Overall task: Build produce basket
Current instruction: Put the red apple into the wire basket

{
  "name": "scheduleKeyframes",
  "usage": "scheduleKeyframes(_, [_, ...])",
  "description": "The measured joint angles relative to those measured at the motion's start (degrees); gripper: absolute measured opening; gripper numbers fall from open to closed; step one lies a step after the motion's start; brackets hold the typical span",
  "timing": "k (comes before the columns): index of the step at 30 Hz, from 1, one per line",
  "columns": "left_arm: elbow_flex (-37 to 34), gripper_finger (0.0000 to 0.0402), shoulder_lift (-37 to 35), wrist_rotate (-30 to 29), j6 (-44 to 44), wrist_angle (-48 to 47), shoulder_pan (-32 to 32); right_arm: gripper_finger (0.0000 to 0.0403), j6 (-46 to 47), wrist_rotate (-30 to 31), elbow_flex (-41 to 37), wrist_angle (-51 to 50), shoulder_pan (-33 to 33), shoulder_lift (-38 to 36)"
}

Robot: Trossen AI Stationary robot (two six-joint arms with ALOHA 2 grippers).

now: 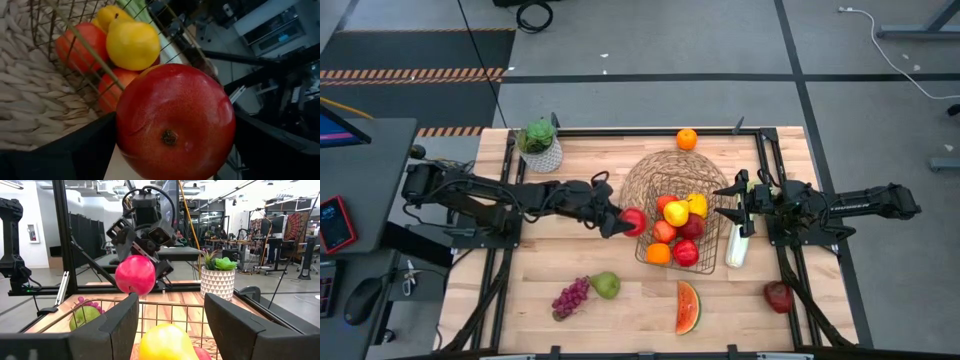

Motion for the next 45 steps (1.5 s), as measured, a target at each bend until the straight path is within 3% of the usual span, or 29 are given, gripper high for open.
scheduleKeyframes(12, [0.0, 0.0367, 0.0, 0.0, 12.0, -0.6, 0.0, 0.0231, 0.0, 0.0, 0.0, 0.0, 0.0, 0.0])
scheduleKeyframes(18, [0.0, 0.0367, 0.0, -1.3, 29.5, -0.7, 0.0, 0.0231, 0.0, 0.0, 0.0, 0.0, 0.0, 0.0])
scheduleKeyframes(23, [0.0, 0.0367, 0.0, -1.4, 37.5, -1.9, 0.3, 0.0231, 0.0, 0.0, 0.0, 0.0, 0.0, 0.0])
scheduleKeyframes(30, [0.8, 0.0367, 0.1, -6.8, 45.4, -2.7, -0.7, 0.0231, 0.0, 0.0, 0.0, 0.0, 0.0, 0.0])
scheduleKeyframes(37, [13.3, 0.0367, 7.1, -17.1, 56.6, -12.4, -5.5, 0.0231, 0.0, 0.0, 0.0, 0.0, 0.0, 0.0])
scheduleKeyframes(45, [33.4, 0.0367, 22.3, -17.9, 66.2, -28.2, -7.5, 0.0231, 0.0, 0.0, 0.0, 0.0, 0.0, 0.0])
